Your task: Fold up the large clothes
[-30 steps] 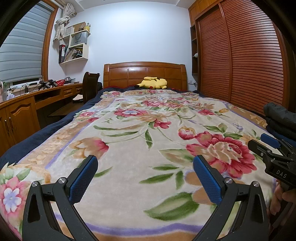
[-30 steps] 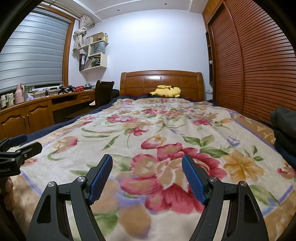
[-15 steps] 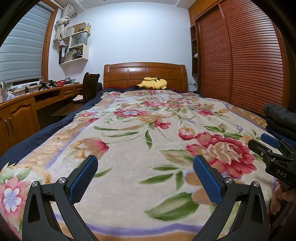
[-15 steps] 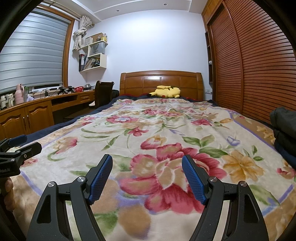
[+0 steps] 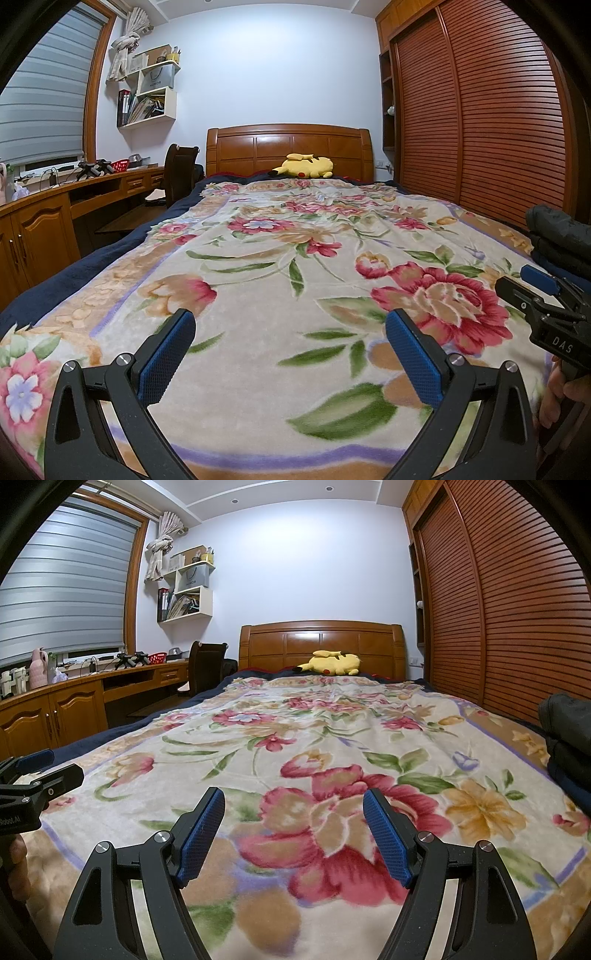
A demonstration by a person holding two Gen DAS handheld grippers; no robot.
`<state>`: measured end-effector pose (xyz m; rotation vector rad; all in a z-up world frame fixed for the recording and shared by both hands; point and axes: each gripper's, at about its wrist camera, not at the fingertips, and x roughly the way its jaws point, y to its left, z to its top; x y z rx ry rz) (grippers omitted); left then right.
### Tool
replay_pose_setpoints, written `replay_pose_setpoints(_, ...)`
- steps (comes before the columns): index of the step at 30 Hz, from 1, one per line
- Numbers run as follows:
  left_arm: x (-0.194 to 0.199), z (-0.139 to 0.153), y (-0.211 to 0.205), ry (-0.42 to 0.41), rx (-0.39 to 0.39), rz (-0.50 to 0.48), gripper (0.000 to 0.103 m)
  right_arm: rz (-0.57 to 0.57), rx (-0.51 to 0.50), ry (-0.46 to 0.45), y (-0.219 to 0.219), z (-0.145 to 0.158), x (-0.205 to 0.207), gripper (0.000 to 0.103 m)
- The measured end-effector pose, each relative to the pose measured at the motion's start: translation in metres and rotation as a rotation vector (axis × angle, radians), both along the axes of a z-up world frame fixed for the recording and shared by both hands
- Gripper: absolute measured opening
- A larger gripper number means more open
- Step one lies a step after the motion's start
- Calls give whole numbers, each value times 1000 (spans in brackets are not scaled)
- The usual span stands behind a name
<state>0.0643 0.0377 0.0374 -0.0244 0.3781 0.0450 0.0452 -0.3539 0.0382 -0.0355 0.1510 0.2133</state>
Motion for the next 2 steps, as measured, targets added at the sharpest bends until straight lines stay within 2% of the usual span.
replay_pose_setpoints(2, 0, 0, 0, 0, -1, -1, 103, 0, -1, 0, 0, 0, 0, 79)
